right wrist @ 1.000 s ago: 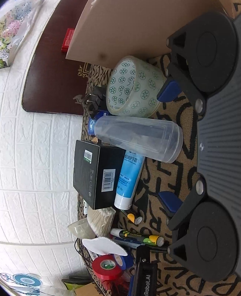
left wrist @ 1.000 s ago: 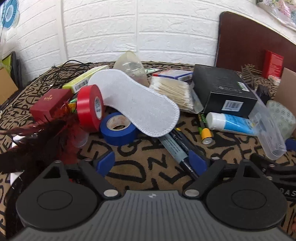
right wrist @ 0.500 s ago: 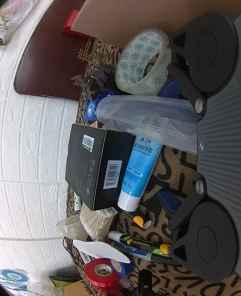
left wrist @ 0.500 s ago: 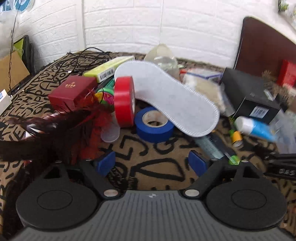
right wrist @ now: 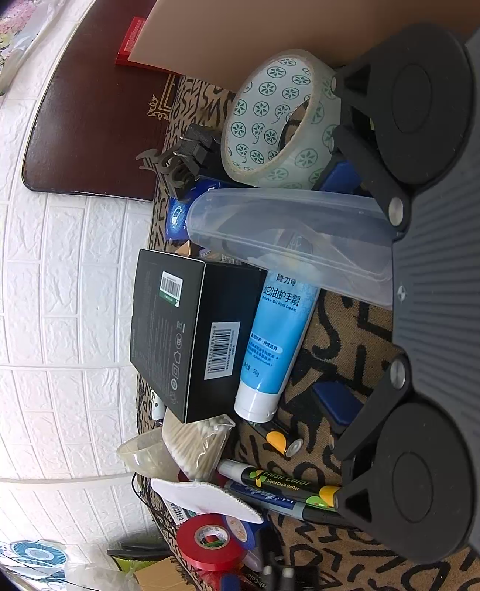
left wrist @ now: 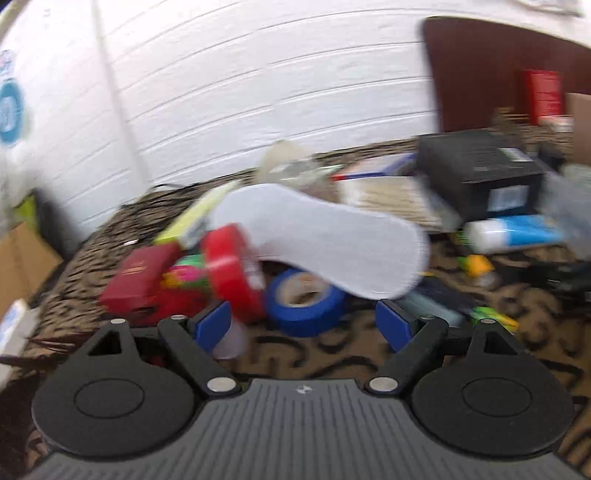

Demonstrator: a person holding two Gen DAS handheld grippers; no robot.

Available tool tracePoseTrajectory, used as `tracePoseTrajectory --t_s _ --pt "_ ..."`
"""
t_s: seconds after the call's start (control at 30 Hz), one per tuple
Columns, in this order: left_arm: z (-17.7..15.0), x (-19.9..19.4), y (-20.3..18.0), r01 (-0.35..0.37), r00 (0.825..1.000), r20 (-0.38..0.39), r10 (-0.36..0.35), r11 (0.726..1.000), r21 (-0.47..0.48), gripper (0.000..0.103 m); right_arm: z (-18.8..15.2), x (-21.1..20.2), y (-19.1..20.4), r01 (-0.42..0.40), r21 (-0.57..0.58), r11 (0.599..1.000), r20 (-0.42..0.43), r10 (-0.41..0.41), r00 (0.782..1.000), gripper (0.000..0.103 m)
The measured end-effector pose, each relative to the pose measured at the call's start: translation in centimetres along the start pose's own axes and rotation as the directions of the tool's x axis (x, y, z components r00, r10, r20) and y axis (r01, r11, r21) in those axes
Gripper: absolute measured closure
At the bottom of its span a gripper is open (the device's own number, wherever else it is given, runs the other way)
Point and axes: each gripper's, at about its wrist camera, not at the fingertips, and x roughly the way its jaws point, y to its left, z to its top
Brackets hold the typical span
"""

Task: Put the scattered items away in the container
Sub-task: 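Lower the right gripper onto the clear plastic cup while the left lowers toward the blue tape roll, then close the right gripper on the clear cup while the left grasps the blue tape roll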

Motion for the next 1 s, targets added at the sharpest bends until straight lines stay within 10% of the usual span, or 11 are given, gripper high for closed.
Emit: tracePoseTrajectory --t_s 0.27,0.43,0.6,1.0 --pt "1.1 2.9 0.5 0.182 0.983 -0.025 -0.183 0.983 -0.023 0.022 0.2 0.1 0.2 0.005 0.003 1.000 -0.002 -0.005 1.000 0.000" --pt "0.8 2.9 -0.4 0.149 0.988 -0.035 -0.150 0.989 -0.023 0.042 0.6 0.5 0.7 0.026 0.006 1.000 0.001 -0.026 1.000 0.000" --pt "0.1 1.2 -0.4 0.151 0.988 -0.024 -0.152 0.988 -0.031 0.080 -0.2 -1.0 0.0 -0.038 0.031 0.999 0.028 0.038 0.999 0.041" --pt "-2.0 -2.8 -0.8 0.288 0.957 -0.016 -0.288 0.957 -0.019 0.080 -4.3 -7.4 -0.3 -0.074 0.038 0.997 -0.018 0.075 0.997 0.054"
